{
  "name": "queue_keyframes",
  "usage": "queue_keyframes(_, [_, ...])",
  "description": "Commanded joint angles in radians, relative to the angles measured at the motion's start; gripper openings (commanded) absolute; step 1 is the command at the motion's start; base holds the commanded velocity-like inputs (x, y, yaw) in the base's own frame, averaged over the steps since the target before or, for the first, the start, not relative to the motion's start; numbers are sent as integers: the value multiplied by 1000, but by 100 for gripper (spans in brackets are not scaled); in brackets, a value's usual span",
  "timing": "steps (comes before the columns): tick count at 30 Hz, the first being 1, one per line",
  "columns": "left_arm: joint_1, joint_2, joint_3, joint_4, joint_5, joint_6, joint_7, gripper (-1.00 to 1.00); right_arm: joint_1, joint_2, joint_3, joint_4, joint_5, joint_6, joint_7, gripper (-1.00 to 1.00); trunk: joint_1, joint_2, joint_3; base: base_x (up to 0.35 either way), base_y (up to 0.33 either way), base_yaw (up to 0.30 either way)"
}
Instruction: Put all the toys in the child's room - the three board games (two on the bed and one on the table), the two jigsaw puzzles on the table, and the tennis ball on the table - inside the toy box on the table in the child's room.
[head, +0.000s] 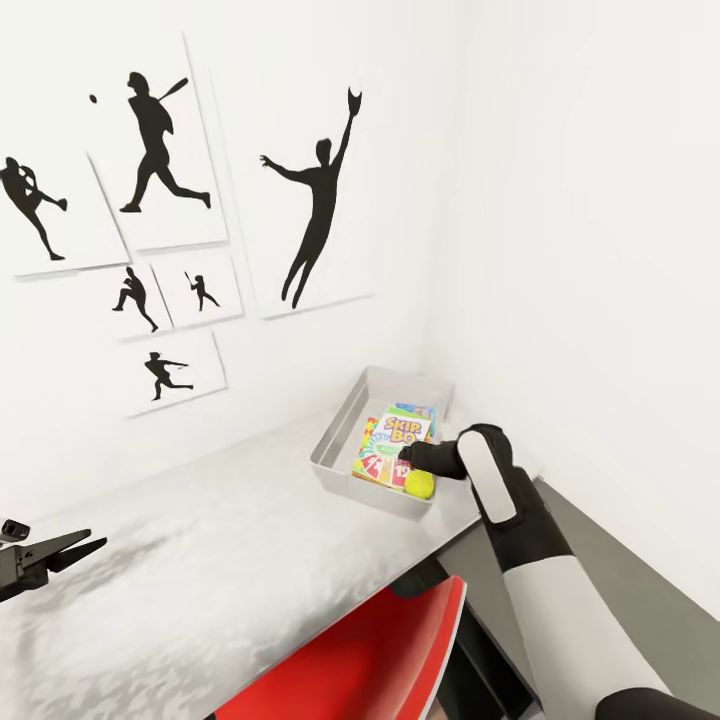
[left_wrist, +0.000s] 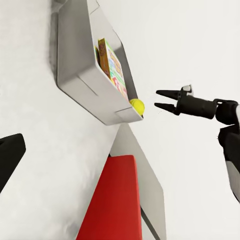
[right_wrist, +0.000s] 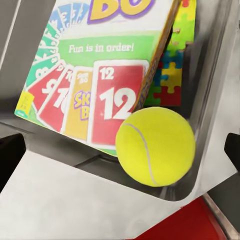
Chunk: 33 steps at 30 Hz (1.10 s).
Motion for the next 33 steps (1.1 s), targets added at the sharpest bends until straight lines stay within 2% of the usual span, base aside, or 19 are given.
queue_keyframes(1, [-2, 1, -8, 1, 7, 11, -4, 100, 0, 0, -1, -11, -12, 2, -10, 100, 1, -2, -1, 0, 0, -13])
queue_keyframes(9, [-2, 2, -8, 1, 7, 11, -4, 100, 6, -1, -13, -59, -42, 2, -10, 100, 1, -2, 9, 0, 0, -49])
queue_keyframes(25, [-2, 3, -8, 2, 7, 11, -4, 100, 52, -3, -29, -177, -156, 2, -9, 100, 1, -2, 33, 0, 0, -77])
queue_keyframes(28, [-2, 3, -8, 2, 7, 11, -4, 100, 73, -16, -31, -201, -181, 2, -8, 100, 1, -2, 38, 0, 0, -81])
queue_keyframes(33, [-2, 3, -8, 2, 7, 11, -4, 100, 119, -61, -44, -251, -251, 2, 12, 100, 1, -2, 46, 0, 0, -81])
